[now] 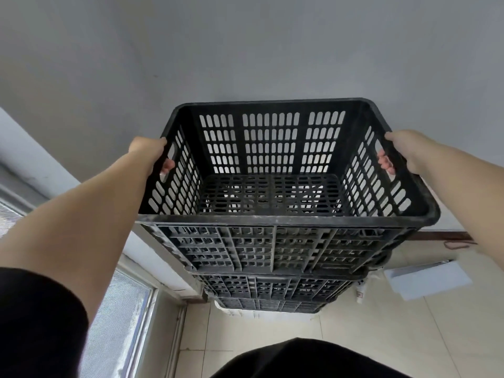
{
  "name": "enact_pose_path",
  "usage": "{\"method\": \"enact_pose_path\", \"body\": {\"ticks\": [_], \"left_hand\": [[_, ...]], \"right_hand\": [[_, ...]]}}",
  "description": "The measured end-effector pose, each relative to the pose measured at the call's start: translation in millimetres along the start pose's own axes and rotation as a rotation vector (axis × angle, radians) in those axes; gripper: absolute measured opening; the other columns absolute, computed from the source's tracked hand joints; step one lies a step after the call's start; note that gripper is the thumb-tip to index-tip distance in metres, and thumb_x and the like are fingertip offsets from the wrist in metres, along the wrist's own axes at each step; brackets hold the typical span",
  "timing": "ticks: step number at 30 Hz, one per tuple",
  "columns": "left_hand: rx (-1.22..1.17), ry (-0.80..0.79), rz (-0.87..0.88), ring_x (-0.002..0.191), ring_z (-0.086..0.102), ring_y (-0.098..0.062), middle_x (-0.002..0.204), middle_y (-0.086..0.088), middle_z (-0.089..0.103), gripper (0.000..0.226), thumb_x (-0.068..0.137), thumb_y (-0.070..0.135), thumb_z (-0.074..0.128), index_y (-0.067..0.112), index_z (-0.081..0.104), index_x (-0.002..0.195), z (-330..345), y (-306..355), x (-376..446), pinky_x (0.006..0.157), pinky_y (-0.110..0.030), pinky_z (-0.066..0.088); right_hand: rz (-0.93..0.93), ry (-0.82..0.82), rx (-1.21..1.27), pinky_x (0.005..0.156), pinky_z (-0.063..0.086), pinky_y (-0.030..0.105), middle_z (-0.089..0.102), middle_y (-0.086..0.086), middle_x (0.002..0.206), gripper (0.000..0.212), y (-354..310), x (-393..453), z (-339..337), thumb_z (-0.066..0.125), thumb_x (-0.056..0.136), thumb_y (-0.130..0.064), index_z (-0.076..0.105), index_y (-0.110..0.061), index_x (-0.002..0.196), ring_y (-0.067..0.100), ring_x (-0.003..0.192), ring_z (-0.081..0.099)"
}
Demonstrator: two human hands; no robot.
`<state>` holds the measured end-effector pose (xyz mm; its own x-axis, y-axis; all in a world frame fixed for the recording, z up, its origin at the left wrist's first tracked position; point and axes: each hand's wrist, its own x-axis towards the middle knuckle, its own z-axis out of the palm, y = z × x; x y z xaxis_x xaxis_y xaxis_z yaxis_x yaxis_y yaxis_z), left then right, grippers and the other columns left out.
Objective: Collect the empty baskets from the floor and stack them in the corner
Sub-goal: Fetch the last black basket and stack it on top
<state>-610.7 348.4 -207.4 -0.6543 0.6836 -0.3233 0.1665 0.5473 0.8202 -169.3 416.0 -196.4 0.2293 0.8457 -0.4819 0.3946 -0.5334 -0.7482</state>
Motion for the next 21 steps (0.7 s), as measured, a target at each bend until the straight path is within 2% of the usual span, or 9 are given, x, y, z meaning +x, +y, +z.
{"method": "enact_pose_path", "body": {"ticks": [7,12,14,16,17,18,19,20,21], "left_hand": [[-0.024,0.018,0.003,0.025,0.053,-0.014,0.032,-0.009,0.053,0.038,0.098,0.026,0.05,-0.007,0.051,0.117,6,7,1,0.031,-0.021,0.047],[-0.012,0.029,0.002,0.026,0.053,-0.012,0.032,-0.006,0.053,0.041,0.098,0.028,0.05,-0.005,0.051,0.122,10,5,4,0.031,-0.021,0.047],[0.012,0.033,0.012,0.026,0.053,-0.012,0.032,-0.006,0.053,0.043,0.098,0.03,0.05,-0.005,0.051,0.121,11,4,4,0.032,-0.021,0.047],[0.06,0.027,0.023,0.027,0.054,-0.014,0.032,-0.007,0.053,0.045,0.098,0.032,0.047,-0.006,0.05,0.122,11,5,2,0.036,-0.022,0.049],[0.104,0.019,0.027,0.032,0.057,-0.017,0.033,-0.008,0.054,0.047,0.099,0.033,0.045,-0.008,0.049,0.122,10,5,0,0.04,-0.024,0.051],[0.194,0.006,0.033,0.043,0.061,-0.023,0.039,-0.011,0.058,0.049,0.099,0.034,0.042,-0.009,0.048,0.122,9,7,-5,0.048,-0.028,0.053],[0.332,-0.001,0.062,0.063,0.065,-0.028,0.056,-0.017,0.066,0.053,0.1,0.038,0.04,-0.008,0.047,0.124,9,8,-11,0.062,-0.032,0.054],[0.51,0.012,0.117,0.089,0.062,-0.035,0.086,-0.024,0.069,0.058,0.099,0.043,0.038,-0.005,0.044,0.131,8,9,-15,0.081,-0.038,0.051],[0.671,0.04,0.191,0.113,0.052,-0.041,0.119,-0.027,0.059,0.064,0.097,0.049,0.038,0.0,0.037,0.139,7,9,-19,0.097,-0.045,0.043]], "right_hand": [[0.029,0.01,-0.016,0.03,0.033,0.013,0.044,0.01,0.067,0.05,0,9,4,0.026,0.103,-0.038,0.044,-0.005,0.071,0.013,0.034,0.043],[0.042,0.017,-0.006,0.047,0.035,0.025,0.046,0.011,0.069,0.052,3,14,5,0.026,0.103,-0.039,0.044,-0.003,0.071,0.018,0.053,0.041],[0.039,0.03,-0.02,0.047,0.035,0.024,0.046,0.012,0.069,0.052,3,15,5,0.025,0.103,-0.04,0.045,-0.003,0.072,0.019,0.05,0.044],[0.041,0.052,-0.069,0.038,0.04,0.021,0.052,0.016,0.066,0.051,2,13,8,0.026,0.102,-0.041,0.05,0.001,0.084,0.02,0.036,0.053],[0.023,0.092,-0.153,0.04,0.044,0.019,0.059,0.021,0.067,0.051,2,11,10,0.028,0.101,-0.04,0.053,0.003,0.097,0.022,0.038,0.059],[-0.014,0.159,-0.3,0.052,0.051,0.025,0.065,0.027,0.079,0.051,1,8,11,0.031,0.1,-0.04,0.052,0.004,0.114,0.027,0.057,0.069],[-0.075,0.239,-0.492,0.07,0.052,0.032,0.064,0.031,0.105,0.055,0,5,13,0.034,0.1,-0.041,0.045,0.004,0.13,0.034,0.088,0.069],[-0.157,0.315,-0.676,0.087,0.047,0.04,0.052,0.029,0.129,0.062,0,2,15,0.038,0.098,-0.043,0.033,0.002,0.141,0.04,0.113,0.057],[-0.264,0.358,-0.796,0.096,0.042,0.046,0.039,0.025,0.143,0.068,-1,-6,20,0.043,0.097,-0.045,0.024,-0.002,0.147,0.042,0.126,0.044]]}}
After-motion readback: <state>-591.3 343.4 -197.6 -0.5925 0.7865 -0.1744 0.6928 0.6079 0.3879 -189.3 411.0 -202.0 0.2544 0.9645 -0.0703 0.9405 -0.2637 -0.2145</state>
